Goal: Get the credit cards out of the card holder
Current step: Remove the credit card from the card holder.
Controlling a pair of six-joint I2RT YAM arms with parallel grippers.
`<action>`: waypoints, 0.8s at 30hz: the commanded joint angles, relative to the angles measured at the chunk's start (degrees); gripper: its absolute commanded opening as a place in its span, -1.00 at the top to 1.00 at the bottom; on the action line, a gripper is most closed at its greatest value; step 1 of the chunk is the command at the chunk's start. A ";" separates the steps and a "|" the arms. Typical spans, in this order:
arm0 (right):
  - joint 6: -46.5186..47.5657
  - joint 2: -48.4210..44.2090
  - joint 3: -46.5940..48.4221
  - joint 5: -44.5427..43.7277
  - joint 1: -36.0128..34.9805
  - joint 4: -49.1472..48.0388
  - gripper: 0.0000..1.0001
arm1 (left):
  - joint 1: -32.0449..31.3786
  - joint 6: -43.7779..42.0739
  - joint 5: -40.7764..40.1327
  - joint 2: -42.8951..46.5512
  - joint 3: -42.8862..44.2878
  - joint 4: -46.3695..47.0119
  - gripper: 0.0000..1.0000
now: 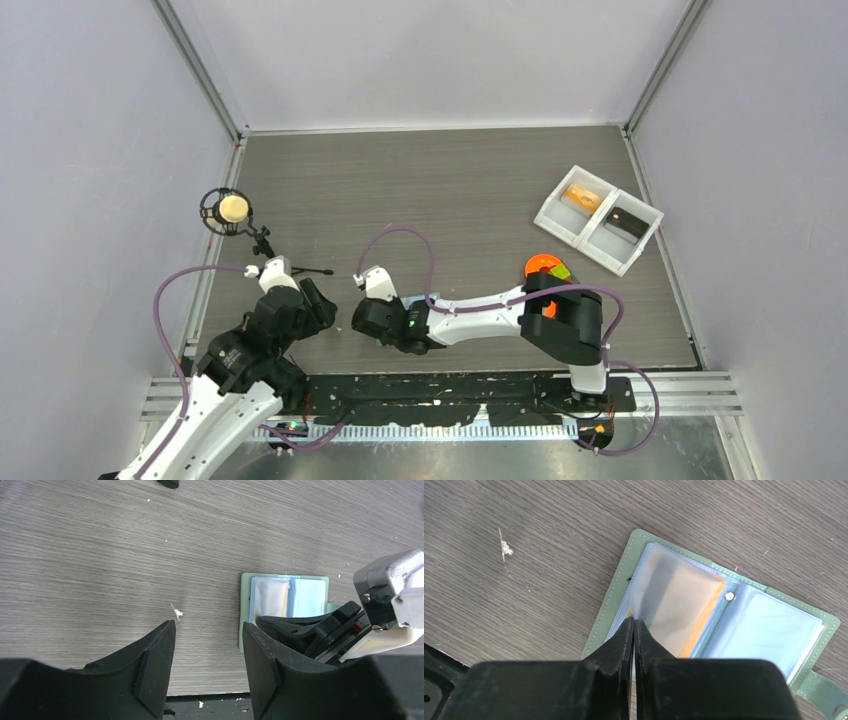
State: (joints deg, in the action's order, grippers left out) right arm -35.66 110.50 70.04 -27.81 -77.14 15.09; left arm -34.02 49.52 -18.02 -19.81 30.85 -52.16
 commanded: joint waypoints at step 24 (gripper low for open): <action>-7.30 -25.91 -35.12 17.72 13.56 -35.35 0.77 | 0.28 -0.12 7.34 -9.32 -0.42 7.66 -0.04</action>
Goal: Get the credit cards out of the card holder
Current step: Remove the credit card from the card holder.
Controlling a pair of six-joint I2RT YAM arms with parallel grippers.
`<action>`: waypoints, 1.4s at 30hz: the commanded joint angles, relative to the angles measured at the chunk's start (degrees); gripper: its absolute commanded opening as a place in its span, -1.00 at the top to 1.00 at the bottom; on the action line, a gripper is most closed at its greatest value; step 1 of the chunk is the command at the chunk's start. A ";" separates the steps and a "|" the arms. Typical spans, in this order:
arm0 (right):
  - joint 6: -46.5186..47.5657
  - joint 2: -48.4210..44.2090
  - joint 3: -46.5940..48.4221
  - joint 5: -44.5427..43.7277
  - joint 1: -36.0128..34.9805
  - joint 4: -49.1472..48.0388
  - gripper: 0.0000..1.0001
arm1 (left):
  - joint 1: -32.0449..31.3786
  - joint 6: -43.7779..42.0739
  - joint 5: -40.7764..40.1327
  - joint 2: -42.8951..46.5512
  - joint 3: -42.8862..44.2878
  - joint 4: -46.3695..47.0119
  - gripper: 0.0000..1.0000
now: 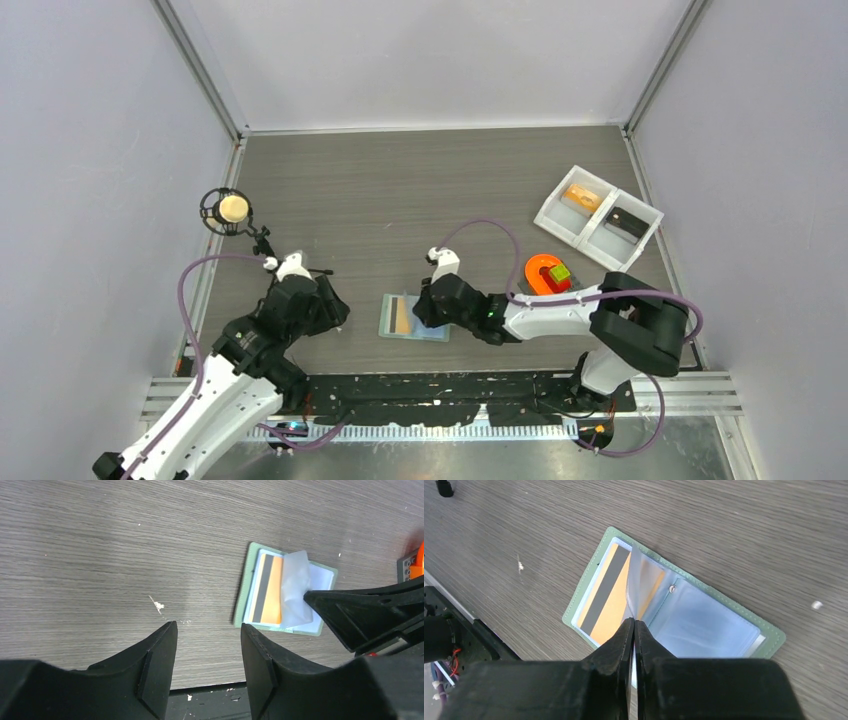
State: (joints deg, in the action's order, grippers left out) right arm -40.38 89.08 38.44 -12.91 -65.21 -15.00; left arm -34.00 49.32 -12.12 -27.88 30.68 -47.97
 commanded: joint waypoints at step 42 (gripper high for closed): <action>-5.61 13.49 31.22 -20.15 -8.62 35.61 -0.17 | 0.27 1.58 -5.27 12.04 -2.62 2.11 -0.07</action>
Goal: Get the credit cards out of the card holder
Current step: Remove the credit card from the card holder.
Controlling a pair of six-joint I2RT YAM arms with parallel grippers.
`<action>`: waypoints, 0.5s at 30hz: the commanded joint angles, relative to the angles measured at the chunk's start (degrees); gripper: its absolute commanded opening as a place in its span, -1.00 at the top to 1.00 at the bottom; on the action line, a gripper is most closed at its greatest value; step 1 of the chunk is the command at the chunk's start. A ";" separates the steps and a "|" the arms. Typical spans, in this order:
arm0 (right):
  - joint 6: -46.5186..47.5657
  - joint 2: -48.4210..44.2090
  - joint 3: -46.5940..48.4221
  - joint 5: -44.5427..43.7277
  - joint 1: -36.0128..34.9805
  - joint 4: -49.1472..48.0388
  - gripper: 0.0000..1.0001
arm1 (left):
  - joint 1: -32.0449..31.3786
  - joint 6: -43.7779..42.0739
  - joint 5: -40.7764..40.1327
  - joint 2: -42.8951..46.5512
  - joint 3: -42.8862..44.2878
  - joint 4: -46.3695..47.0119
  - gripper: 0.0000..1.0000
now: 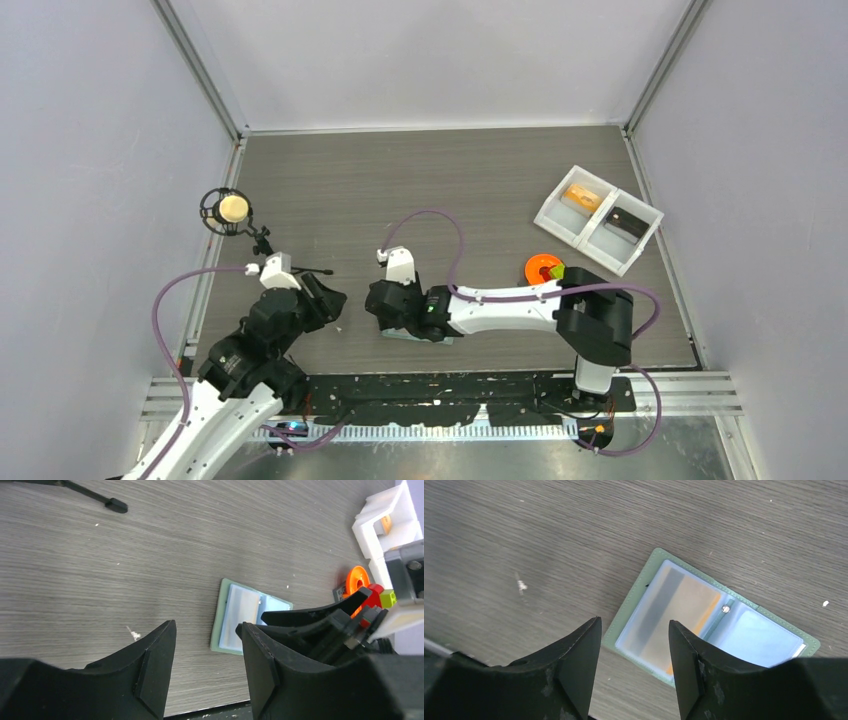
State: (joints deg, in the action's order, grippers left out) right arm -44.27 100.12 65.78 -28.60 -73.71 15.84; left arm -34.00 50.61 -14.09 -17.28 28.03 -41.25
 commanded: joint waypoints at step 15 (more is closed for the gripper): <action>-0.99 9.68 5.65 -2.81 -0.10 5.36 -0.03 | 0.25 -0.34 -2.04 -0.27 0.01 -3.64 -0.08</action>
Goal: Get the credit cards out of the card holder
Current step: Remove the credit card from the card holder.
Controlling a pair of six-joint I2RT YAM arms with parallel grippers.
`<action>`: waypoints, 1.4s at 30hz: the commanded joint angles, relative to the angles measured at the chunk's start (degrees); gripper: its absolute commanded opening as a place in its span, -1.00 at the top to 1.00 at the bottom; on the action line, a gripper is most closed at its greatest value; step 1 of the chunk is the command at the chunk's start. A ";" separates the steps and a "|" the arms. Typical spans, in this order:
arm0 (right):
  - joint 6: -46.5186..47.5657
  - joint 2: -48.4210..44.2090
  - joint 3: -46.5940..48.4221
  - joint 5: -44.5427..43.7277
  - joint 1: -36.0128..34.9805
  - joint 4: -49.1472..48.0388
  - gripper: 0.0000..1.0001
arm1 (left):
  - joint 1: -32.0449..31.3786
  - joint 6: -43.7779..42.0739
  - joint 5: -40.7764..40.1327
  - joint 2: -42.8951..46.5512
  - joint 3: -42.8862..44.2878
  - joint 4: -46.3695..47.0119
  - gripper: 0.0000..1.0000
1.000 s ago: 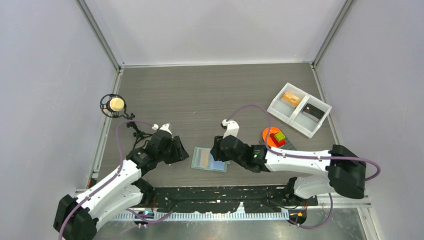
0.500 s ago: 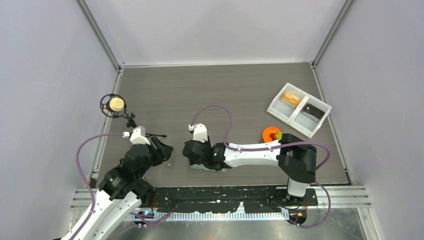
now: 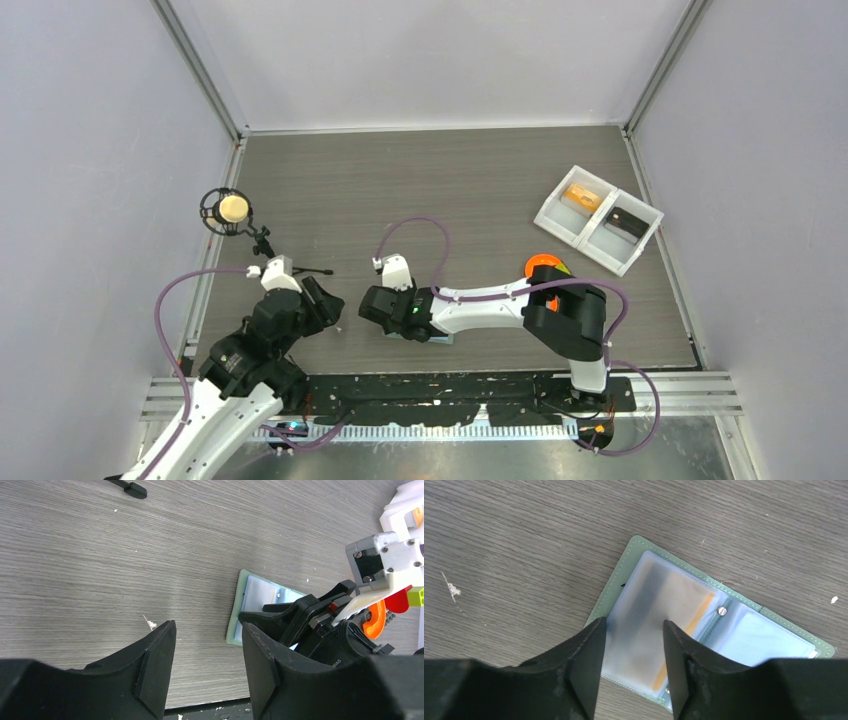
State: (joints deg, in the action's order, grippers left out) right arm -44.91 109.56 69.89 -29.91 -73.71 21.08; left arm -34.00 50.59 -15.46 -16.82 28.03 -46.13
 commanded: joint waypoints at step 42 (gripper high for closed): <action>0.69 -26.18 -40.07 23.36 10.08 -51.35 0.74 | -0.67 0.77 26.16 -35.76 -4.41 38.02 0.39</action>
State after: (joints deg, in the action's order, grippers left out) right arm -43.27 86.13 31.46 -9.74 -64.47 -21.37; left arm -34.15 50.78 7.55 -50.02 22.87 -16.03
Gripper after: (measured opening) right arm 0.142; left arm 0.311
